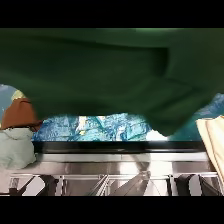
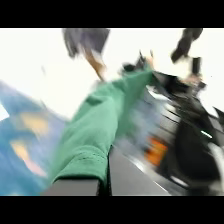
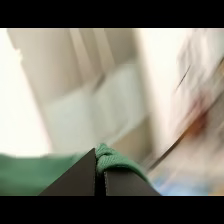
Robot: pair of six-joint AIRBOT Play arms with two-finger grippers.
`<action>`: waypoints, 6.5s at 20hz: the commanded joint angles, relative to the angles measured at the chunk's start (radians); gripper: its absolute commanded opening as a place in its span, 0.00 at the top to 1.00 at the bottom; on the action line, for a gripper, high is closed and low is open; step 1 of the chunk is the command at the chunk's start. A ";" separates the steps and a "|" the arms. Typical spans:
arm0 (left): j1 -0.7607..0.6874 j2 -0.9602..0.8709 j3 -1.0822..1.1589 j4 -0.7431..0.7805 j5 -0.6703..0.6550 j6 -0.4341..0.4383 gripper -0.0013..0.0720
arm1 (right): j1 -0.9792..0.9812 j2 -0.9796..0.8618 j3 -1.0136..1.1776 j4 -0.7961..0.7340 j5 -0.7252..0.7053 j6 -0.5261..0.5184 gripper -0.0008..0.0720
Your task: Fold the shirts.
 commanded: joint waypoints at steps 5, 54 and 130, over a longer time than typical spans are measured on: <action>0.056 -0.039 -0.018 0.032 0.024 0.006 0.94 | -0.039 0.054 0.064 -0.134 -0.127 0.010 0.96; -0.301 -0.792 -0.213 1.258 0.215 -0.241 0.51 | 0.179 -0.688 -0.451 -1.056 0.053 0.484 0.38; -0.286 -0.915 0.349 0.845 0.190 -0.340 0.98 | 0.412 -1.298 0.230 -0.932 0.060 0.398 0.03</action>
